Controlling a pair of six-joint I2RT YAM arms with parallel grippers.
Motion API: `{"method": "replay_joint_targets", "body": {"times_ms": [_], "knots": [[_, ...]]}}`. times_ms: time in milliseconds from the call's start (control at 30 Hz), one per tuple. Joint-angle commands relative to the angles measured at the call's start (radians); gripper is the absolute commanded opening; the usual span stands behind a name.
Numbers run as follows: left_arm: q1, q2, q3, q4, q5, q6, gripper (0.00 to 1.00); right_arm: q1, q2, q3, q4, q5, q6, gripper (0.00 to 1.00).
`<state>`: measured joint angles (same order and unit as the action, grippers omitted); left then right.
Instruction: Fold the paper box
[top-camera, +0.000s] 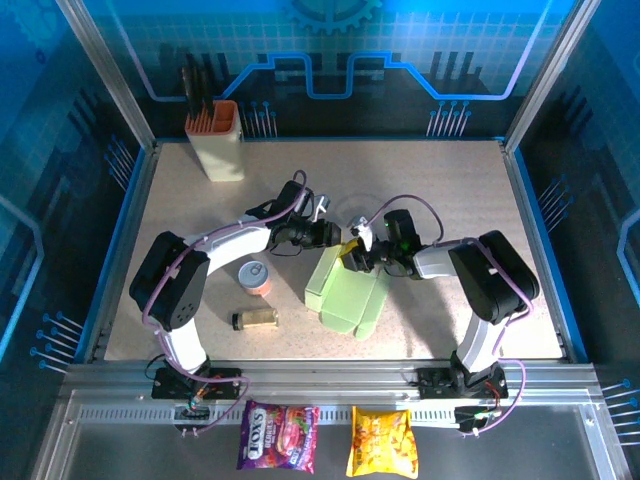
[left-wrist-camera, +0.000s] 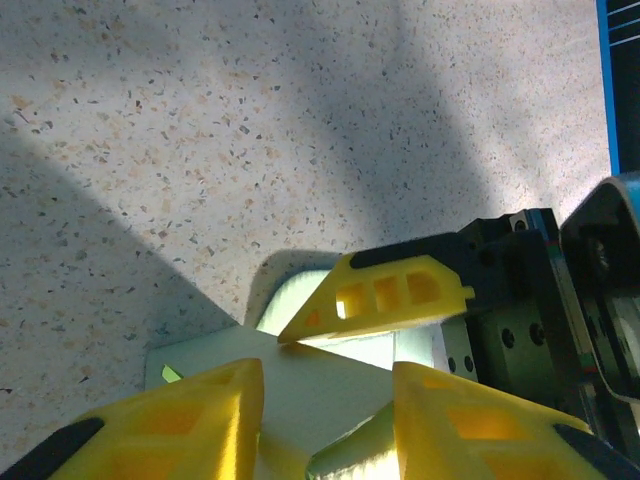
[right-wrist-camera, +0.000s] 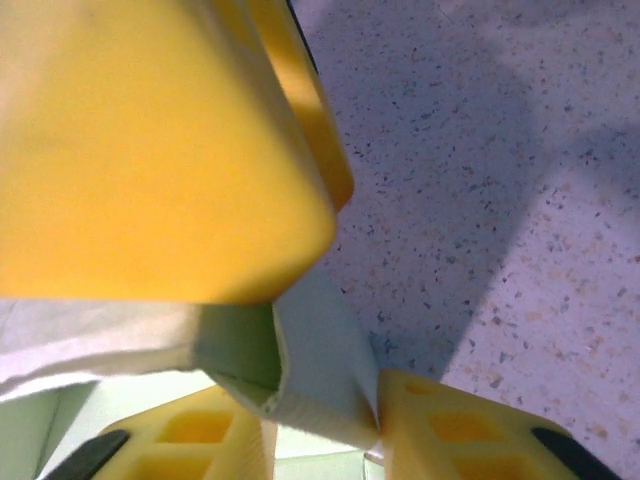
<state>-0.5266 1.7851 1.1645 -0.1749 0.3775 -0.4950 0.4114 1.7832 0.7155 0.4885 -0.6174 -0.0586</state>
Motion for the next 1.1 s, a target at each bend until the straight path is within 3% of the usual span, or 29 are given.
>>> {"method": "replay_joint_targets", "body": {"times_ms": [0, 567, 767, 900, 1067], "knots": [[-0.019, -0.001, -0.011, -0.094, 0.017, 0.016, 0.38, 0.021, 0.017, 0.001, 0.045, -0.001, -0.020, 0.24], [-0.017, -0.183, -0.084, -0.149, -0.099, 0.047, 0.55, 0.068, -0.061, -0.043, 0.005, 0.156, -0.058, 0.13], [-0.015, -0.197, -0.123, -0.148, -0.075, 0.040, 0.44, 0.102, -0.091, -0.062, 0.006, 0.264, -0.042, 0.09], [-0.016, -0.186, -0.140, -0.124, -0.051, 0.020, 0.39, 0.150, -0.109, -0.062, 0.001, 0.414, -0.005, 0.00], [-0.021, -0.174, -0.149, -0.109, -0.040, 0.008, 0.35, 0.215, -0.119, -0.084, 0.038, 0.560, 0.080, 0.00]]}}
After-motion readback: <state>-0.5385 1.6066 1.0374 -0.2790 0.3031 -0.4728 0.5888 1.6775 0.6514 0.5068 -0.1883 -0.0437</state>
